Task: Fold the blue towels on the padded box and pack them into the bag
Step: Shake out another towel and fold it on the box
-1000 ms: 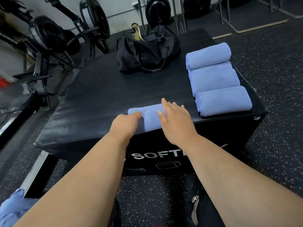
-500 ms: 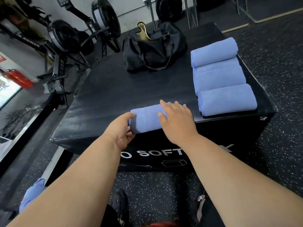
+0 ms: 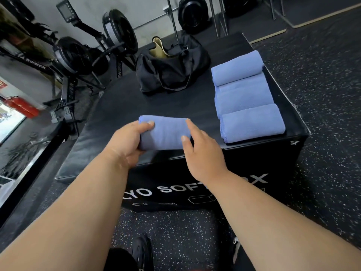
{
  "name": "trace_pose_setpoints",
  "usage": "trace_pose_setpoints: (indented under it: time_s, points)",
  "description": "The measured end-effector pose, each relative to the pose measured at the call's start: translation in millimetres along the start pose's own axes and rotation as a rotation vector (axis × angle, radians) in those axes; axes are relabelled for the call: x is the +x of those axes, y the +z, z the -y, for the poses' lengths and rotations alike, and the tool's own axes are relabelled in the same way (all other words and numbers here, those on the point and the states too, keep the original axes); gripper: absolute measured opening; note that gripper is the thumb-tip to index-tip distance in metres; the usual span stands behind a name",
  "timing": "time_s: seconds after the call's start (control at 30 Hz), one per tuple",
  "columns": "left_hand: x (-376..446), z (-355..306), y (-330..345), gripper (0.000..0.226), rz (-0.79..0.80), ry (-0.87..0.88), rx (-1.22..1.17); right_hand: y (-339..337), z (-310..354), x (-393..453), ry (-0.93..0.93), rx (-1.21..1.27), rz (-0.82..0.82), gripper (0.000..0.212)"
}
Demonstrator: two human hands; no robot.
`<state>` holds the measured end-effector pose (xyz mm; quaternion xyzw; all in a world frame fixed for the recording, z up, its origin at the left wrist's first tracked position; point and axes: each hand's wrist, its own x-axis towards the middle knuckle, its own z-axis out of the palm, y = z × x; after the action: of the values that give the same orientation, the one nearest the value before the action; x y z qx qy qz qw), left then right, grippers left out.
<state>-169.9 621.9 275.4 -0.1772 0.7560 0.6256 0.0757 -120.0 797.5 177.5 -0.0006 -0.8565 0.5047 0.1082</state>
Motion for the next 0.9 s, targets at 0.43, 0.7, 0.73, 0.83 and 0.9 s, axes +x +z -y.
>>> trace_pose_setpoints:
  time_s: [0.43,0.7,0.73,0.83,0.9]
  points:
    - [21,-91,130,0.026,0.272,0.125,-0.321,-70,-11,-2,0.039,0.423,-0.542,0.027]
    - [73,-64,199,0.030,0.347,-0.060,-0.133,-89,-29,5,0.031,0.405,-0.643,0.027]
    - [80,-54,202,0.031,0.310,-0.076,-0.039,-89,-31,5,0.032,0.392,-0.636,0.027]
    - [99,-44,208,0.031,0.245,-0.043,0.055,-90,-35,8,0.042,0.360,-0.606,0.031]
    - [104,-49,210,0.032,0.259,-0.010,0.066,-90,-37,10,0.044,0.354,-0.596,0.031]
